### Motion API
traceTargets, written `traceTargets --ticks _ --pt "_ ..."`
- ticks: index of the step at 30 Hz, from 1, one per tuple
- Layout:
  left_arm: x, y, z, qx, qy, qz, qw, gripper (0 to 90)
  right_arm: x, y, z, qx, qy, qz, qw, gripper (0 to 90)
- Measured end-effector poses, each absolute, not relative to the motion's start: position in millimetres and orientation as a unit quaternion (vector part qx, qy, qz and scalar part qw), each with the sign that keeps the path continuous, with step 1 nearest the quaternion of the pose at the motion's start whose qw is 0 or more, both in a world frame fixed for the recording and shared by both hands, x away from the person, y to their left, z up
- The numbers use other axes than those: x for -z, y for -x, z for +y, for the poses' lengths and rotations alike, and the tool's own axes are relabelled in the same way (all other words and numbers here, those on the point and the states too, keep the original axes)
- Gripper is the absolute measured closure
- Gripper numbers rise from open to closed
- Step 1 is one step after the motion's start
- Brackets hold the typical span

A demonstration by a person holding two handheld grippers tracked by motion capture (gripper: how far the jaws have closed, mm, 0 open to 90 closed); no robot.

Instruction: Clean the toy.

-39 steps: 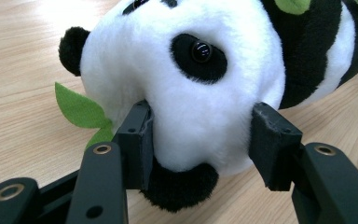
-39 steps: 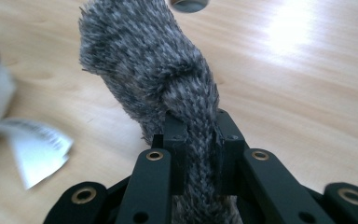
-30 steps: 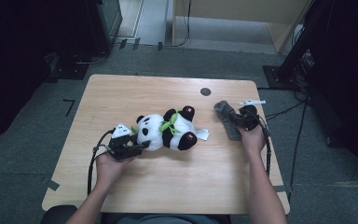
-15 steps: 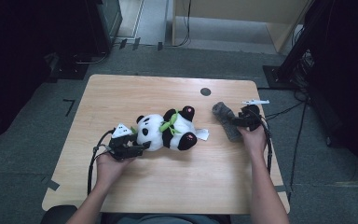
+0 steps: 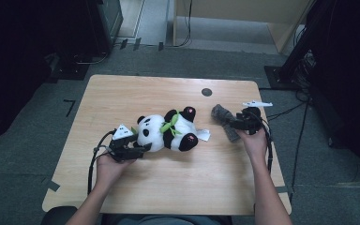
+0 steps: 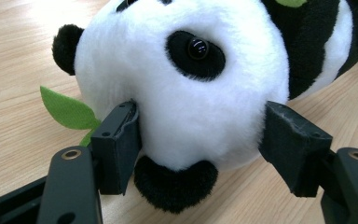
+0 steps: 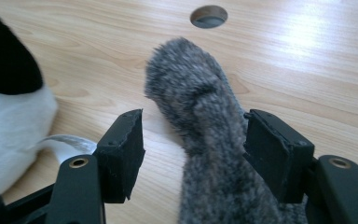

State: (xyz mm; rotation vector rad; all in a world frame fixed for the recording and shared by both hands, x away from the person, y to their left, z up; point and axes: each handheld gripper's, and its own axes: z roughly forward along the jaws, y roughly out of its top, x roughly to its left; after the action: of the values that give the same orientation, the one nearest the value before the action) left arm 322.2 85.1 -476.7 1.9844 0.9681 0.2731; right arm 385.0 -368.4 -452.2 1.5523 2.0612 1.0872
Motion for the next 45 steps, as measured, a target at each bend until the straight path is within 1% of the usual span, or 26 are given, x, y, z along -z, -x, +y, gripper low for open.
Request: traceTargets --ticks 4,14,18,24,29,33,36,38,40,41,43,45 --pt "476.6 -322.3 85.3 -0.110 -0.800 0.390 0.443 31.1 444.5 -371.2 -360.9 -0.400 -0.536 0.725 0.164 37.8" --pt "475.2 -323.6 86.3 -0.100 -0.799 0.393 0.443 30.7 432.8 -337.2 -330.0 -0.416 -0.486 0.750 0.169 37.7" --pt "475.1 -323.5 86.4 -0.102 -0.800 0.392 0.443 30.5 429.1 -330.4 -322.3 -0.424 -0.476 0.753 0.165 37.4" --pt "474.9 -324.0 86.4 -0.102 -0.800 0.391 0.444 30.2 424.6 -310.8 -304.2 -0.444 -0.450 0.759 0.157 35.9" --pt "474.7 -324.3 86.3 -0.102 -0.801 0.391 0.443 30.1 421.0 -303.3 -291.4 -0.456 -0.431 0.765 0.145 33.2" --pt "474.8 -324.6 86.3 -0.102 -0.800 0.391 0.444 30.0 420.0 -301.6 -279.1 -0.462 -0.415 0.773 0.129 28.5" --pt "475.0 -324.8 86.3 -0.102 -0.800 0.391 0.444 29.8 422.3 -301.7 -271.3 -0.468 -0.405 0.777 0.115 21.8" --pt "475.0 -324.9 86.3 -0.101 -0.799 0.392 0.444 29.7 425.1 -302.5 -267.5 -0.476 -0.397 0.777 0.110 19.7" --pt "475.2 -325.2 86.3 -0.101 -0.799 0.392 0.445 29.4 428.5 -304.4 -263.7 -0.478 -0.390 0.781 0.098 14.6" --pt "475.2 -325.2 86.3 -0.101 -0.799 0.392 0.445 29.1 430.7 -305.7 -261.8 -0.474 -0.387 0.785 0.096 12.9" --pt "475.6 -325.6 86.3 -0.100 -0.798 0.391 0.447 28.8 436.1 -308.7 -256.6 -0.465 -0.386 0.791 0.099 12.7" --pt "475.7 -325.8 86.3 -0.100 -0.799 0.391 0.447 28.6 440.3 -311.4 -252.3 -0.451 -0.384 0.799 0.105 9.8"
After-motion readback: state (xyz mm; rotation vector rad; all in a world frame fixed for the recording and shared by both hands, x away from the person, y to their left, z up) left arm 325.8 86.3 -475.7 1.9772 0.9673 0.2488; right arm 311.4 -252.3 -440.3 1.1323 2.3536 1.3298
